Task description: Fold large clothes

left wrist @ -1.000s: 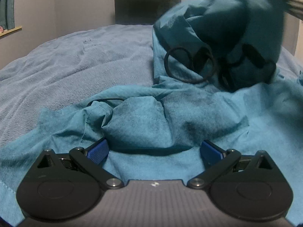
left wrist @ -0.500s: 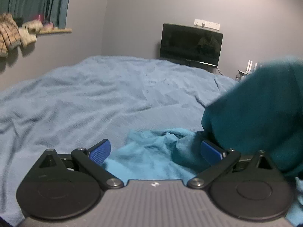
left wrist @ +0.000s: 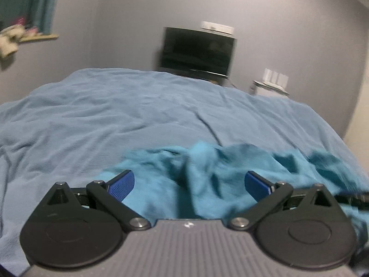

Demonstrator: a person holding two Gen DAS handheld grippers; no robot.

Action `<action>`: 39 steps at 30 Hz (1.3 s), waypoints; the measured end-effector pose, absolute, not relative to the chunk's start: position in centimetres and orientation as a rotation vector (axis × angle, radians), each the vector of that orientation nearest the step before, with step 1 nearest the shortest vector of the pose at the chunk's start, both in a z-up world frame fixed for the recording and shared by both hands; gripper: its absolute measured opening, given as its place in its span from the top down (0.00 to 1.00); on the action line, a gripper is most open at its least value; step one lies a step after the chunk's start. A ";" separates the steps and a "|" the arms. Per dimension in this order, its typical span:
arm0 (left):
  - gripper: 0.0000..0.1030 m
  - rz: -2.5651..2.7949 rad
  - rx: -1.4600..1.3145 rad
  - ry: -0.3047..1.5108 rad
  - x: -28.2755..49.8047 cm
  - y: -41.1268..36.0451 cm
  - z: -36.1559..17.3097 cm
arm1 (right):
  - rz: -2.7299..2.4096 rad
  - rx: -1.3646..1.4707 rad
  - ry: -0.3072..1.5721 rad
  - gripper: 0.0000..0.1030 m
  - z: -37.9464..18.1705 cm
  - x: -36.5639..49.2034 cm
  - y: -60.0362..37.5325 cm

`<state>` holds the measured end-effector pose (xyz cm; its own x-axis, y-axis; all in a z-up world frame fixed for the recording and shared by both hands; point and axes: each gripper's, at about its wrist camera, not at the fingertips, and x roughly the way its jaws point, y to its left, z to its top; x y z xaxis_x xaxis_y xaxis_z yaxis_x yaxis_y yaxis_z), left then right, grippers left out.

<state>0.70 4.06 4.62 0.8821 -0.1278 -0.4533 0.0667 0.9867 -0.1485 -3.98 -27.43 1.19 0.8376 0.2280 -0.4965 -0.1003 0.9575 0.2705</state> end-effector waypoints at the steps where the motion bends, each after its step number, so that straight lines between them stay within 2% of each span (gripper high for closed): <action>1: 0.00 -0.126 -0.101 0.489 0.6 3.1 4.4 | 0.172 0.267 0.551 0.42 1.3 -4.0 -27.5; 6: 0.01 -0.276 -0.005 0.643 1.7 -0.4 1.4 | 0.189 0.295 0.523 0.37 1.9 -2.4 -25.9; 9: 0.01 -0.319 0.072 0.713 2.0 -2.3 -0.3 | 0.190 0.358 0.587 0.32 1.4 -1.3 -25.6; 12: 0.01 -0.340 0.037 0.748 2.5 -2.3 -1.1 | 0.220 0.500 0.668 0.31 -0.4 0.3 -26.0; 14: 0.01 -0.357 0.000 0.770 3.3 -1.9 -1.5 | 0.253 0.585 0.698 0.49 -1.6 0.9 -26.3; 15: 0.01 -0.373 -0.007 0.775 3.3 -1.9 -1.6 | 0.277 0.603 0.691 0.69 -1.9 1.1 -26.4; 19: 0.01 -0.452 -0.006 0.749 3.4 -2.4 -1.0 | 0.217 0.495 0.642 0.76 -0.8 1.0 -26.3; 24: 0.01 -0.488 0.000 0.726 2.7 -1.7 0.4 | 0.177 0.390 0.691 0.76 -1.3 0.9 -25.7; 26: 0.01 -0.492 -0.007 0.693 2.6 -1.0 1.6 | 0.169 0.375 0.694 0.69 -1.3 0.8 -25.6; 28: 0.01 -0.475 -0.030 0.647 2.4 -0.2 2.9 | 0.157 0.341 0.661 0.54 -0.6 0.4 -25.3; 29: 0.01 -0.471 -0.052 0.624 2.4 0.2 3.4 | 0.150 0.307 0.629 0.53 0.0 0.1 -25.1; 33: 0.01 -0.443 -0.188 0.530 2.9 1.5 4.6 | 0.132 0.183 0.479 0.52 2.6 -1.1 -23.7; 35: 0.01 -0.367 -0.212 0.499 3.2 1.3 4.4 | 0.152 0.173 0.425 0.55 3.5 -1.2 -22.9; 37: 0.08 -0.336 -0.172 0.495 3.7 0.5 3.8 | 0.195 0.145 0.395 0.65 3.7 -1.0 -22.1; 39: 0.32 -0.358 -0.096 0.518 4.1 -0.6 2.7 | 0.224 0.092 0.408 0.71 3.3 -0.4 -20.8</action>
<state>4.07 -0.63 2.65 0.8084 -0.3584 -0.4669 0.3105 0.9336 -0.1790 -0.40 -20.84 3.25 0.8939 0.2342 -0.3823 -0.1972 0.9712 0.1338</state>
